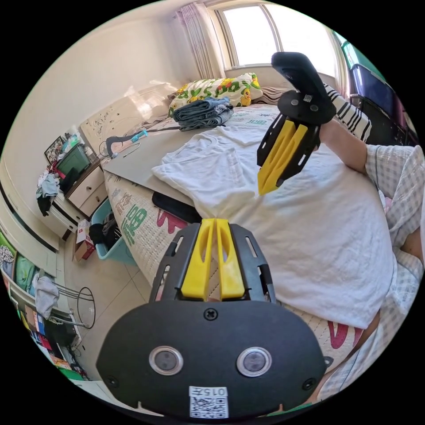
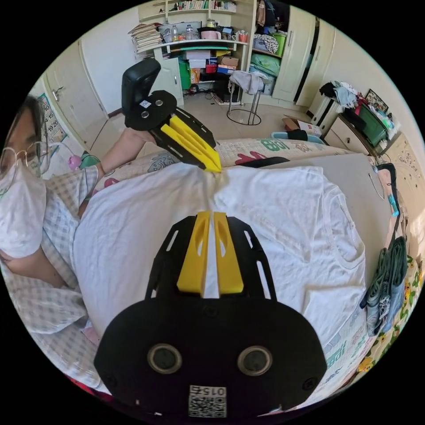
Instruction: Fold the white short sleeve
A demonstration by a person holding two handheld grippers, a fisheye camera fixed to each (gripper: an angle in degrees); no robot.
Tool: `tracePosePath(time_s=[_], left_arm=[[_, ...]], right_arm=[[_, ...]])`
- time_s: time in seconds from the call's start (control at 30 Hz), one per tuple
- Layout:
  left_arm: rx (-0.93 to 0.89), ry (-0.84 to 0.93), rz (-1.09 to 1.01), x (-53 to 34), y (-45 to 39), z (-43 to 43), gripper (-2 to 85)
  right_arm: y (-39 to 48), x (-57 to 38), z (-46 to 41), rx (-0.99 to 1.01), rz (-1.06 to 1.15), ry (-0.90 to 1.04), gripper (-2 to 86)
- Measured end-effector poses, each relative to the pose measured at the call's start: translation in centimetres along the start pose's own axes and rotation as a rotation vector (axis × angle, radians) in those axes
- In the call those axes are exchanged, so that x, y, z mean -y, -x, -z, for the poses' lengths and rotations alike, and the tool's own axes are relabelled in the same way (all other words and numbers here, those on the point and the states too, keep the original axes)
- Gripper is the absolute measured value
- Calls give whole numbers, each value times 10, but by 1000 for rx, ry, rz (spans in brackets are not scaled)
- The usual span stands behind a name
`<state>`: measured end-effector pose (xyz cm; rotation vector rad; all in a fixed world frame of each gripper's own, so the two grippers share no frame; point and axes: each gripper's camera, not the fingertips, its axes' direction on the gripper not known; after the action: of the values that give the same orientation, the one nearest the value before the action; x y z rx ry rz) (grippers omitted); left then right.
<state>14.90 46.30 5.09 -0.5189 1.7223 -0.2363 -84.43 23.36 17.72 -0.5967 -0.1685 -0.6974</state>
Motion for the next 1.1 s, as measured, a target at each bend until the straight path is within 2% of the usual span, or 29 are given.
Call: tracePosePath(time_s=[0.1, 0.2, 0.23, 0.3, 0.43, 0.5, 0.67, 0.73, 0.8, 0.9, 1.0, 1.1], left_arm=[[-45, -89, 84, -12, 27, 18, 6], [-148, -235, 191, -19, 56, 30, 11], [-179, -252, 202, -15, 59, 25, 13], [-192, -224, 180, -5, 52, 10, 17], [-146, -53, 50, 21, 19, -25, 22], [-109, -27, 11, 22, 10, -29, 20], [-107, 9, -9, 17, 15, -34, 22], [-159, 6, 12, 11, 34, -30, 28], [-184, -14, 46, 13, 56, -25, 37], [-128, -67, 152, 36, 104, -18, 64], [-77, -54, 282, 74, 156, -35, 91], [-119, -22, 405, 102, 203, -70, 108]], right_arm=[[-36, -9, 36, -129, -151, -103, 59], [-79, -24, 40, -320, -330, -97, 72], [-87, -26, 38, -329, -357, -92, 72], [-111, -28, 25, -275, -416, -62, 73], [-129, -20, 13, -237, -445, -31, 52], [-129, -13, 6, -275, -414, 20, 7], [-132, 0, 11, -301, -374, 65, 4], [-144, -3, 28, -247, -394, 28, 27], [-179, -22, 73, -153, -496, -128, 57], [-232, -50, 116, -223, -609, -260, 76], [-288, -72, 119, -403, -704, -230, 98], [-339, -87, 98, -420, -782, -157, 117]])
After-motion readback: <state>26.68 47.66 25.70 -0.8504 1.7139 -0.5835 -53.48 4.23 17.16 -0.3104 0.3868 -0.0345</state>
